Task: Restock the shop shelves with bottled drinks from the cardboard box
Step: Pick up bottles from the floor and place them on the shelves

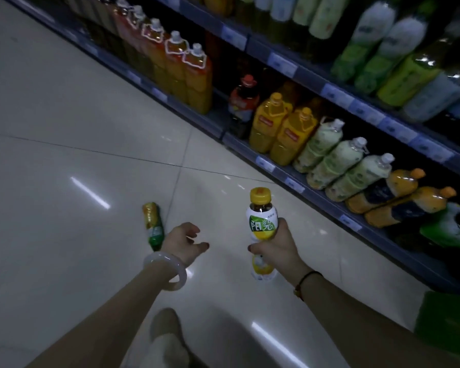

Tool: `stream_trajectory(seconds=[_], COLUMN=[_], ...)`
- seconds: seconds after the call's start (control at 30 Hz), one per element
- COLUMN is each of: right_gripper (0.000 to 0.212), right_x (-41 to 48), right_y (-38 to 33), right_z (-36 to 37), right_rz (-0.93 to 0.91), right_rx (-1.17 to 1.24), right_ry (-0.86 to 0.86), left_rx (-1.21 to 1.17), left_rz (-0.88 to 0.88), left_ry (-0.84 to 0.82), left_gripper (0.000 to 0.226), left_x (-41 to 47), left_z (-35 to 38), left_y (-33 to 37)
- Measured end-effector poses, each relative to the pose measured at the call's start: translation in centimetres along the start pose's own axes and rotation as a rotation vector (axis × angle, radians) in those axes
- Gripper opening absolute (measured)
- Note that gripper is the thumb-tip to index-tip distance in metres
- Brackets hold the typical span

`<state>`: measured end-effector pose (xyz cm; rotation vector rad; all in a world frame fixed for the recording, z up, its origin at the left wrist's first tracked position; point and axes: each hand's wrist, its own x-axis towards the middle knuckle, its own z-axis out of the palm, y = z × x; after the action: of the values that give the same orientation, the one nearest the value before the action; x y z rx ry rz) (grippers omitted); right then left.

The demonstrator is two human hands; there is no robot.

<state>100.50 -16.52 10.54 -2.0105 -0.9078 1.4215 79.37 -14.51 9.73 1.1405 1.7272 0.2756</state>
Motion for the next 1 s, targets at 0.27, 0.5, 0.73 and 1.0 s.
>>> stream_trajectory(seconds=[0.27,0.5,0.73,1.0], right_gripper=[0.057,0.057,0.061,0.069], right_x=[4.5,10.4,21.0,32.0], right_y=[-5.1,-2.6,4.0,10.4], right_z=[14.0,21.1,26.8,31.3], right_rz=[-0.048,-0.037,-0.104,-0.203], right_rx=[-0.071,-0.187,-0.300,-0.382], right_ry=[-0.036,-0.124,-0.167,-0.150], left_rx=[0.066,0.090,0.194,0.858], left_rz=[-0.067,-0.066,0.003,0.256], left_ry=[0.091,0.061,0.008,-0.109], left_gripper=[0.031,0.036,0.045,0.068], left_x=[6.8,12.5,23.1,34.3], left_z=[-11.6,-12.3,-7.9,-3.2], left_y=[-8.0,-16.2,-24.5,-31.6])
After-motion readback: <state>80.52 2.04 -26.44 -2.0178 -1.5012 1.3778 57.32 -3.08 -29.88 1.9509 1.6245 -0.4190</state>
